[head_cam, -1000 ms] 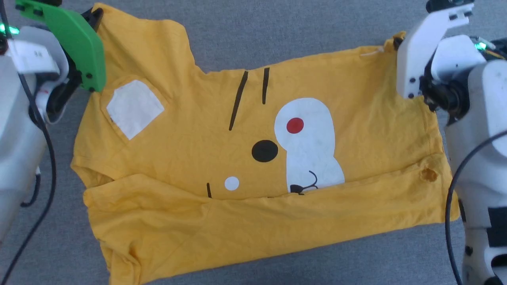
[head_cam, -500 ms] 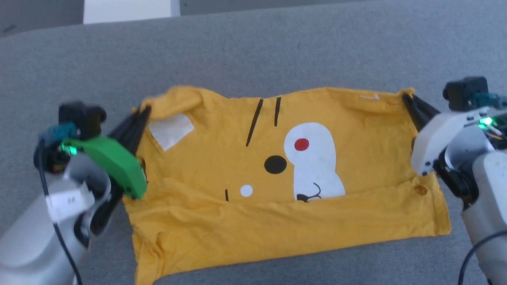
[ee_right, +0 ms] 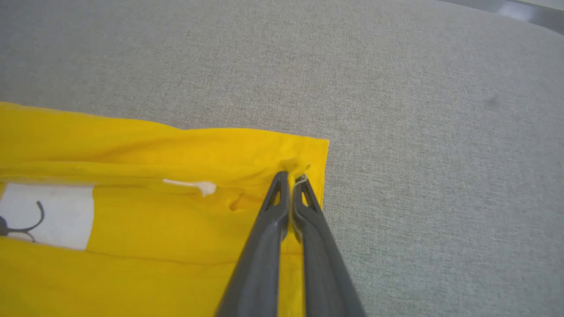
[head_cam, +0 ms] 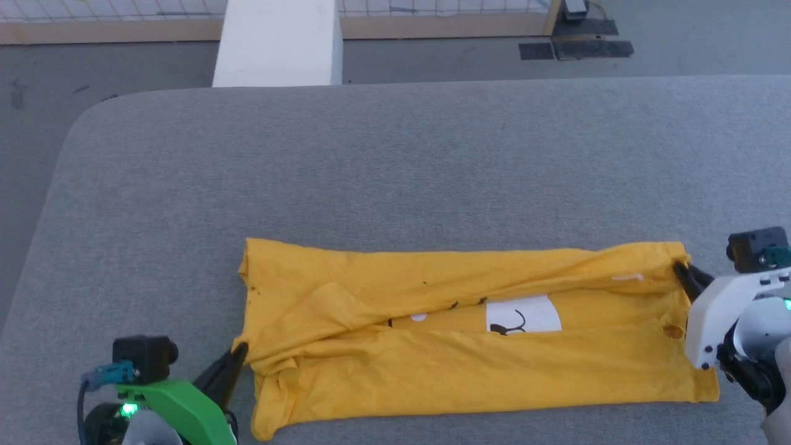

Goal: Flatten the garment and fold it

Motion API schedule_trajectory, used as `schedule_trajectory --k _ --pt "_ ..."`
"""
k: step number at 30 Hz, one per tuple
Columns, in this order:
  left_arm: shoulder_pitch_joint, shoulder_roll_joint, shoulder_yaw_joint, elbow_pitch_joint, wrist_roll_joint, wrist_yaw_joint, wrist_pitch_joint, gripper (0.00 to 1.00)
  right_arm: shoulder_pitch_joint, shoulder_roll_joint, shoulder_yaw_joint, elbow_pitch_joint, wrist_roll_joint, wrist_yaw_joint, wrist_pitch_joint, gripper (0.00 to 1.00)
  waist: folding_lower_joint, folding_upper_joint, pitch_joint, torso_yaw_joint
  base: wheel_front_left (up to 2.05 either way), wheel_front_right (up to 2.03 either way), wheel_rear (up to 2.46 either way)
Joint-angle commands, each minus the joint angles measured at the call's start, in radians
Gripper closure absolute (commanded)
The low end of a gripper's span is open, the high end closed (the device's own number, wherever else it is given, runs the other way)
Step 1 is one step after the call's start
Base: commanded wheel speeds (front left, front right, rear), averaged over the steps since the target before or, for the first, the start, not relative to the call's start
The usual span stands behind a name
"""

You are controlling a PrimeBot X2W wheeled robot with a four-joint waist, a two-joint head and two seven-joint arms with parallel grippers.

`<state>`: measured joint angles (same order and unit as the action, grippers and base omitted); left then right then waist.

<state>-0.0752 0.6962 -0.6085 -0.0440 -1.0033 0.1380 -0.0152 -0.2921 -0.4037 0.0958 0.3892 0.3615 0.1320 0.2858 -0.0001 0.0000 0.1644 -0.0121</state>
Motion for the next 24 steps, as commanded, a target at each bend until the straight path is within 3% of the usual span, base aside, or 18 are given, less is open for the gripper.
schedule_trajectory --k 1,8,16,17,18,19,24 --pt "0.024 0.000 -0.007 -0.004 -0.008 0.004 -0.008 1.00 0.021 -0.013 0.004 0.003 -0.009 -0.001 0.018 1.00 0.0001 0.0000 -0.017 0.025 0.00 0.00 0.00" --pt "0.045 -0.041 -0.059 0.025 -0.007 -0.027 -0.004 1.00 0.047 -0.031 0.042 0.038 -0.029 -0.001 0.111 1.00 0.0001 0.0000 -0.003 0.042 0.00 0.00 0.00" --pt "0.025 -0.076 -0.122 0.109 0.032 -0.045 0.021 1.00 0.067 0.002 0.029 0.083 -0.035 -0.001 0.252 1.00 0.0001 0.0000 -0.015 0.045 0.00 0.00 0.00" --pt "0.026 -0.081 -0.123 0.116 0.033 -0.043 0.019 0.96 0.073 0.008 0.018 0.080 -0.033 -0.001 0.261 0.87 0.0001 0.0000 -0.020 0.045 0.00 0.00 0.00" --pt "0.025 -0.085 -0.122 0.120 0.035 -0.038 0.013 0.57 0.078 0.012 0.007 0.075 -0.032 -0.001 0.262 0.59 0.0001 0.0000 -0.027 0.046 0.00 0.00 0.00" --pt "0.025 -0.089 -0.120 0.124 0.040 -0.031 0.004 0.00 0.087 0.017 -0.008 0.067 -0.031 -0.001 0.264 0.00 0.0001 0.0000 -0.035 0.047 0.00 0.00 0.00" --pt "0.025 -0.110 -0.096 0.133 0.068 -0.003 -0.078 0.00 0.154 0.051 -0.101 -0.005 -0.025 -0.001 0.240 0.00 0.0001 0.0000 -0.073 0.053 0.00 0.00 0.00"
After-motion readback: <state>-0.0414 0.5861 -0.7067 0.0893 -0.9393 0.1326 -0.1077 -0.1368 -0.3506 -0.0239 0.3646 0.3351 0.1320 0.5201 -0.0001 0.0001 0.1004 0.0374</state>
